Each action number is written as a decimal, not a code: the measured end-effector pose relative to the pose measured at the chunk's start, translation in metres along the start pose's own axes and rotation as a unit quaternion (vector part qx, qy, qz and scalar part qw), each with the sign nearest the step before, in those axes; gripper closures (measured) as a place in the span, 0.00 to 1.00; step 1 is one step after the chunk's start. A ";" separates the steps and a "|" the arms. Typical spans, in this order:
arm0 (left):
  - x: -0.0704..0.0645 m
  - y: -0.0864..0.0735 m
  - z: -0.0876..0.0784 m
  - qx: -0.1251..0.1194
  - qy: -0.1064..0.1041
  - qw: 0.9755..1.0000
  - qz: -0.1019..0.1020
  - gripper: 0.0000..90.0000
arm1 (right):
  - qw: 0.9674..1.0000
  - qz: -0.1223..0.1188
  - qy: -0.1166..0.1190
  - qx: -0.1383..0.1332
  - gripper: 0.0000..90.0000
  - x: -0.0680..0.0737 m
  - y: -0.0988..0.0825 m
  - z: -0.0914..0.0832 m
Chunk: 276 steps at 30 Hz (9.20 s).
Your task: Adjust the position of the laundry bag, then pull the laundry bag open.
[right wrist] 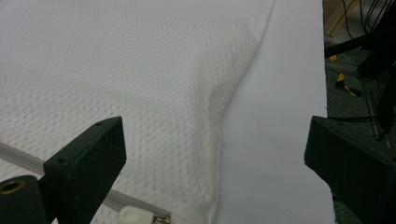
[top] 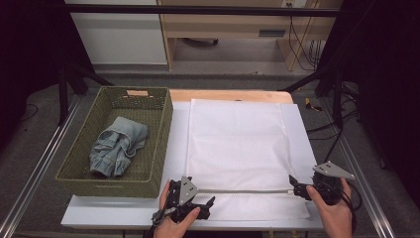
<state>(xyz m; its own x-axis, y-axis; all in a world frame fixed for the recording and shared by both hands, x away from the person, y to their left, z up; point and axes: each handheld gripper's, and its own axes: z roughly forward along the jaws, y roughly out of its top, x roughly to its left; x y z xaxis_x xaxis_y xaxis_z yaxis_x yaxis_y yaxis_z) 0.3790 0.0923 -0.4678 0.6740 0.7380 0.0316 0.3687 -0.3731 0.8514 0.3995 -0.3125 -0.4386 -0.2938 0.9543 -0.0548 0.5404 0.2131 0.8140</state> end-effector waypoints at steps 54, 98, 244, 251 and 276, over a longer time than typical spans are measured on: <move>0.004 -0.009 -0.023 -0.031 0.041 0.999 -0.003 0.07 | 0.998 0.008 0.043 0.053 0.64 0.001 -0.056 -0.001; -0.016 0.020 0.000 -0.034 0.019 0.998 0.041 0.21 | 0.998 -0.030 0.055 -0.016 0.94 0.012 -0.040 -0.014; -0.143 0.079 0.124 -0.020 -0.098 0.995 -0.008 0.96 | 0.996 -0.048 0.058 -0.039 0.96 0.028 -0.028 -0.023; -0.142 0.077 0.123 -0.019 -0.091 0.996 -0.008 0.96 | 0.997 -0.050 0.057 -0.035 0.97 0.029 -0.027 -0.023; -0.120 0.064 0.115 -0.010 -0.074 0.997 -0.032 0.96 | 0.997 -0.038 0.056 -0.028 0.97 0.023 -0.030 -0.022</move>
<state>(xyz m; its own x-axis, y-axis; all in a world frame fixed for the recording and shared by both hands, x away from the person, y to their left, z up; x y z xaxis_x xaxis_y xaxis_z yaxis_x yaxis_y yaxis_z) 0.3951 -0.0848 -0.4770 0.7363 0.6693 -0.0997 0.4024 -0.3147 0.8597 0.3594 -0.3013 -0.4519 -0.4206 0.9056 -0.0545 0.4701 0.2690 0.8406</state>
